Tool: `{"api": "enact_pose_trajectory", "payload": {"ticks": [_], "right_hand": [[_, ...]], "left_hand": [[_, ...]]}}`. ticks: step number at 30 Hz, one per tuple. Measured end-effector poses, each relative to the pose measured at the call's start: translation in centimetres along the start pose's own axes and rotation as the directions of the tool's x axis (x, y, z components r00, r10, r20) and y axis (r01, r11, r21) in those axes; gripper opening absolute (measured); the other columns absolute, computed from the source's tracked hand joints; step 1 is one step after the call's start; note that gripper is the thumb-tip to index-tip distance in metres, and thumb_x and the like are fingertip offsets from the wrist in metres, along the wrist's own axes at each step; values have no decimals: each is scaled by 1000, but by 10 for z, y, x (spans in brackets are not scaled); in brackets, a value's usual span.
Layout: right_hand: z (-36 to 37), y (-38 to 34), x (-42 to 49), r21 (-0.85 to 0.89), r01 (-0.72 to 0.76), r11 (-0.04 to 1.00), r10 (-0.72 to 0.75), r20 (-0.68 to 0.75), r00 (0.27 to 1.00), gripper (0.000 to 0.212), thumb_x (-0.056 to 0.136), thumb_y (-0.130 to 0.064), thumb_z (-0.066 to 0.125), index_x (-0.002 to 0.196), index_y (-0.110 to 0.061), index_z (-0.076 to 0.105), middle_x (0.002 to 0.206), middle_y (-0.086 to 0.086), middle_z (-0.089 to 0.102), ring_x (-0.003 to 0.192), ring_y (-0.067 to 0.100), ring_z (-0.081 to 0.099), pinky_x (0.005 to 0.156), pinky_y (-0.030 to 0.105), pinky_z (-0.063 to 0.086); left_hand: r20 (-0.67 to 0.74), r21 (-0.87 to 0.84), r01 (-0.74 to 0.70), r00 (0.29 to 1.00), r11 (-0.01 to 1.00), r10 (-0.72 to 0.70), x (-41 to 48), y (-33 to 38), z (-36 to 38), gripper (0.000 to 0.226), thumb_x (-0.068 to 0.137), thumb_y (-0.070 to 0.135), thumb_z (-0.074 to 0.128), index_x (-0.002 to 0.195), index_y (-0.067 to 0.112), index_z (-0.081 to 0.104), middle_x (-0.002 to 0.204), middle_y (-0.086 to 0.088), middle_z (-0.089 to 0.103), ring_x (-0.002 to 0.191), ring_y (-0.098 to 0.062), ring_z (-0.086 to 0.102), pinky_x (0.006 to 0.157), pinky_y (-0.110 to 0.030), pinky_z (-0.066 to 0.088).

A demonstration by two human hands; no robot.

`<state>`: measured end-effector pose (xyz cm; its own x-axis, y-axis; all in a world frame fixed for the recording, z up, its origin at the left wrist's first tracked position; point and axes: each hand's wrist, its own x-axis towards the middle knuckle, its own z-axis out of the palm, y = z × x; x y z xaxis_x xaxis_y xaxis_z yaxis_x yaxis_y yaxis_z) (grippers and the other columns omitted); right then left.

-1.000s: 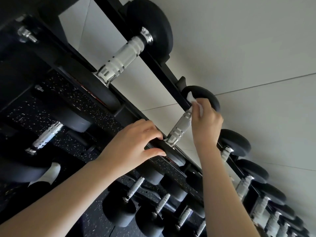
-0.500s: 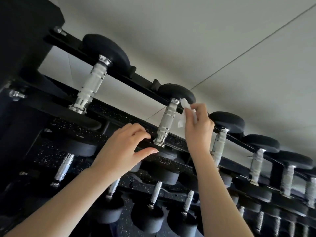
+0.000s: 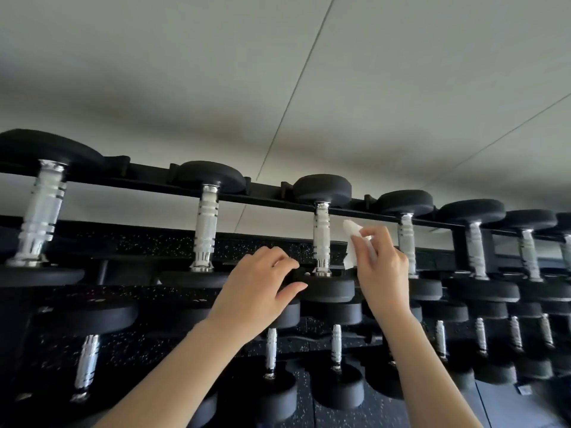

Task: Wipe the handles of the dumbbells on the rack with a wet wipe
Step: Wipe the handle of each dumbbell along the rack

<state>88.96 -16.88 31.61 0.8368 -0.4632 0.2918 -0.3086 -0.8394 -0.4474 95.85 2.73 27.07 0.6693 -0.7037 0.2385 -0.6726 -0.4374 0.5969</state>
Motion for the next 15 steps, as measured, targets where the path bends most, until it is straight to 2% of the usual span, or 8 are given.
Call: {"api": "enact_pose_trajectory", "payload": {"ticks": [4, 8, 15], "right_hand": [[7, 31, 18, 32, 25, 999, -26, 36, 999, 8, 94, -18, 53, 97, -11, 52, 46, -9, 38, 35, 5, 30, 35, 17, 25], [23, 61, 28, 104, 48, 993, -58, 89, 994, 10, 95, -21, 51, 98, -11, 51, 49, 2, 47, 38, 14, 39, 36, 23, 30], [48, 75, 59, 197, 223, 955, -247, 105, 963, 13, 95, -21, 51, 100, -9, 52, 49, -12, 36, 38, 3, 33, 39, 24, 33]], "left_hand": [[82, 166, 13, 996, 986, -27, 10, 19, 38, 57, 90, 55, 32, 112, 15, 67, 101, 4, 66, 90, -16, 63, 72, -34, 55], [101, 269, 79, 989, 960, -110, 11, 40, 70, 63, 92, 57, 29, 120, 12, 63, 113, -1, 65, 101, -20, 62, 78, -38, 54], [61, 383, 230, 960, 895, -273, 9, 70, 95, 72, 99, 58, 13, 135, 10, 52, 136, -4, 54, 124, -21, 51, 99, -39, 44]]}}
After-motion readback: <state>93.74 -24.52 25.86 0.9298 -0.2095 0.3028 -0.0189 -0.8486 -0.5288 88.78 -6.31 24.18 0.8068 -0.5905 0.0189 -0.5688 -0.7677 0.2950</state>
